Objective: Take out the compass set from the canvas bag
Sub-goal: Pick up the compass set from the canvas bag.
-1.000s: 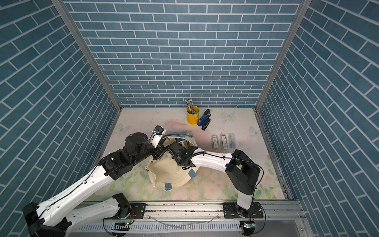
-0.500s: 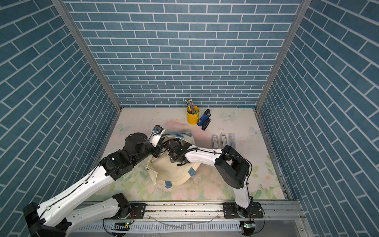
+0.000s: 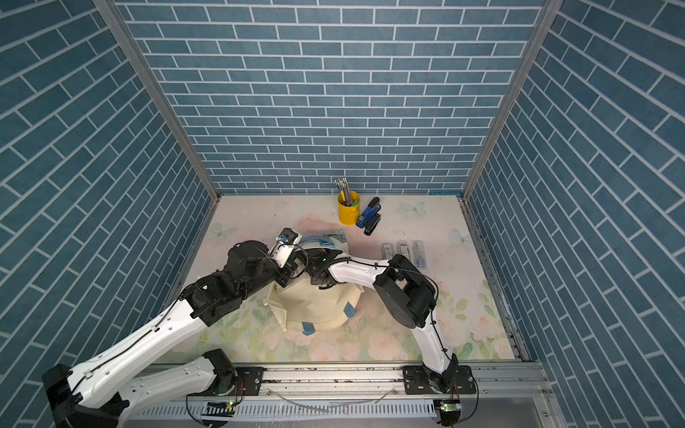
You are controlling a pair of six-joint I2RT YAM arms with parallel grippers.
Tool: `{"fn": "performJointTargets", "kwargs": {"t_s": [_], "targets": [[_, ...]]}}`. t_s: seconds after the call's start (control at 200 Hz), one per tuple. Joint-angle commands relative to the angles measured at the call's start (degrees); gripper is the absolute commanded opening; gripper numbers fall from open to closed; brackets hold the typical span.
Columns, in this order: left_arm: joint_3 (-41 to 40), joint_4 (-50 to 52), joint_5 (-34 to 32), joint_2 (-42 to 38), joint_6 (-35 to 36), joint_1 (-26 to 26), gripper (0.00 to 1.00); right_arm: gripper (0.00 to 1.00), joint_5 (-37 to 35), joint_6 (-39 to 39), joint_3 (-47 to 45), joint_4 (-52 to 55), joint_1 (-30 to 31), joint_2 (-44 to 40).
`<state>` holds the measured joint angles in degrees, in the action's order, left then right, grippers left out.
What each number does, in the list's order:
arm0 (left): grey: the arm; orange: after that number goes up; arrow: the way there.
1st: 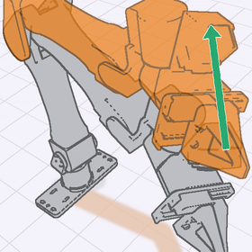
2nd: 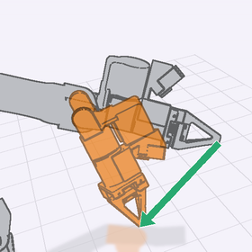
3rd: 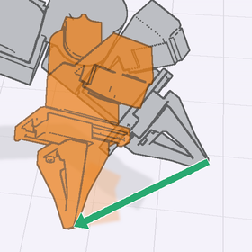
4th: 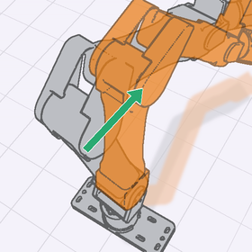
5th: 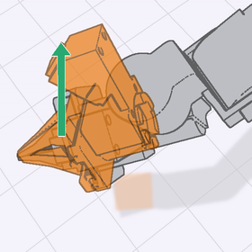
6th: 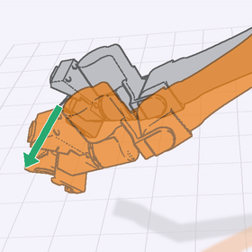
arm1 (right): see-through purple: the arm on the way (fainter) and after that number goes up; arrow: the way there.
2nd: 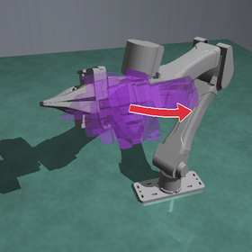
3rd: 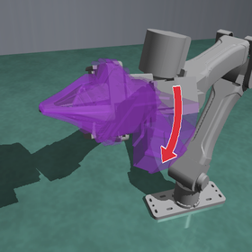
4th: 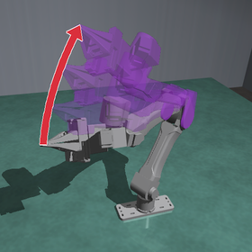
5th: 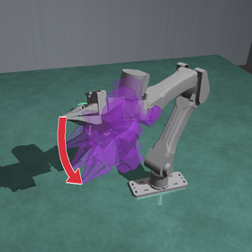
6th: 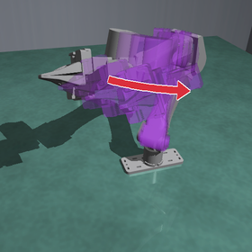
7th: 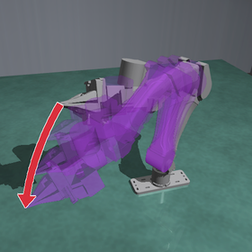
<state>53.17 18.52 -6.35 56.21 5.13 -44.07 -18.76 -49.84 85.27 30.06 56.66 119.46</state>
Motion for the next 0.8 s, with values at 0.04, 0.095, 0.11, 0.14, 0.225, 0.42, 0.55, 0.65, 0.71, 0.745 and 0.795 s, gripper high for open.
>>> {"fn": "performJointTargets", "kwargs": {"t_s": [0.04, 0.095, 0.11, 0.14, 0.225, 0.42, 0.55, 0.65, 0.71, 0.745, 0.795], "targets": [[0.09, -3.22, 4.39, -1.34, 0.25, -1.1, 0.0, 0.69, -2.03, -1.69, 2.17, 5.01, -1.93, 2.16], [0.09, -3.27, 4.33, -1.32, 0.3, -1.1, 0.0, 0.66, -2.23, -1.25, 1.93, 5.29, -1.82, 1.77], [0.05, -3.29, 4.3, -1.29, 0.32, -1.12, 0.0, 0.66, -2.24, -1.16, 1.86, 5.28, -1.82, 1.59], [0.09, -3.32, 4.18, -1.21, 0.33, -1.1, 0.0, 0.65, -2.31, -0.89, 1.83, 5.42, -1.75, 1.37], [0.26, -3.38, 4.11, -1.24, 0.34, -1.1, 0.0, 0.62, -2.81, -0.05, 1.82, 5.79, -1.54, 0.72], [0.62, -3.1, 3.14, -1.23, 0.11, -1.1, 0.0, 0.52, -2.84, 2.01, 1.19, 6.15, -1.12, -0.44], [0.62, -2.88, 2.42, -1.33, 0.08, -1.1, 0.0, 0.47, -2.26, 2.92, 0.49, 6.07, -1.0, -0.89], [0.66, -2.88, 1.92, -1.21, 0.02, -1.1, 0.0, 0.45, -2.04, 3.94, 0.42, 6.27, -0.66, -1.22], [0.88, -2.71, 1.91, -0.97, -0.03, -1.1, 0.0, 0.44, -2.62, 4.77, 0.5, 6.77, -0.37, -1.57], [1.06, -2.62, 1.95, -0.91, -0.02, -1.1, 0.0, 0.43, -3.19, 5.24, 0.42, 7.04, -0.2, -1.81], [1.22, -2.39, 1.81, -0.77, 0.01, -1.1, 0.0, 0.43, -4.59, 5.7, 0.34, 7.78, 0.04, -2.23]]}}
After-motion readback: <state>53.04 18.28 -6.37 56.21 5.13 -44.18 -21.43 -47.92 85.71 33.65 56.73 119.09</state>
